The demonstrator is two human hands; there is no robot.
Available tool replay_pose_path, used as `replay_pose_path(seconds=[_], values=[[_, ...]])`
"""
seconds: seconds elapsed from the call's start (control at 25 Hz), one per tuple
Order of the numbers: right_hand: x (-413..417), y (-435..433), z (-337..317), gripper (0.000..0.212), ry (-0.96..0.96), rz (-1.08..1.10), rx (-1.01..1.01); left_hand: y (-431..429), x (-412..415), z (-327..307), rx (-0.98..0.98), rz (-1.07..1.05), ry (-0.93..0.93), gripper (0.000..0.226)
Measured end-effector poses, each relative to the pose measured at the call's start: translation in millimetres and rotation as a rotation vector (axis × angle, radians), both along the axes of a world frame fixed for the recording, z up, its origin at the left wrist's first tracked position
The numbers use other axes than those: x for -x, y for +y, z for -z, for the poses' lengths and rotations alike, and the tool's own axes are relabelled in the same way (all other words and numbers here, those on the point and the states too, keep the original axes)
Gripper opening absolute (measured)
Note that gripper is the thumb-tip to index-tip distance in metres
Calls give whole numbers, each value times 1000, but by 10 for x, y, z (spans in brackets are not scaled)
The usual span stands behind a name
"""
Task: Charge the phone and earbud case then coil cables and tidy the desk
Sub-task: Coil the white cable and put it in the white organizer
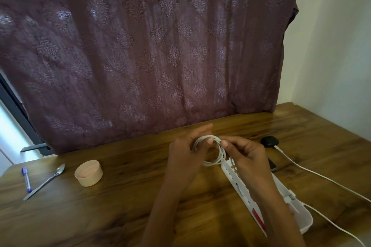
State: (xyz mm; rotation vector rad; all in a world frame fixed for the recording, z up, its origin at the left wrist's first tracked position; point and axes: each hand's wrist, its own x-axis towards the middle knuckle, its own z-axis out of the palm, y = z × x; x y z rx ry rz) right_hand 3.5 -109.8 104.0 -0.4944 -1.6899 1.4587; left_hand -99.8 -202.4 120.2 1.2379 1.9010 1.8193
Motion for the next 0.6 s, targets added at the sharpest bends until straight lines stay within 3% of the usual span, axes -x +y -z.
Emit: replay_pose_path(seconds=[0.12,0.28,0.36,0.52,0.6], values=[[-9,4,-7,10,8,57,-21,-3,-36,-43,4,-25,-29,29],[-25,15,15,8,-156,359,-354,31,-132,-4,-11,-56,-118,28],[19,-29,39,9,-194,425,-369,71,-173,18,-45,-78,-195,24],[93,-130,45,26,-110,244,-97,95,-173,32,-139,-98,-325,17],[94,-159,1,17,-45,95,68,94,-148,20,-180,-116,-369,19]])
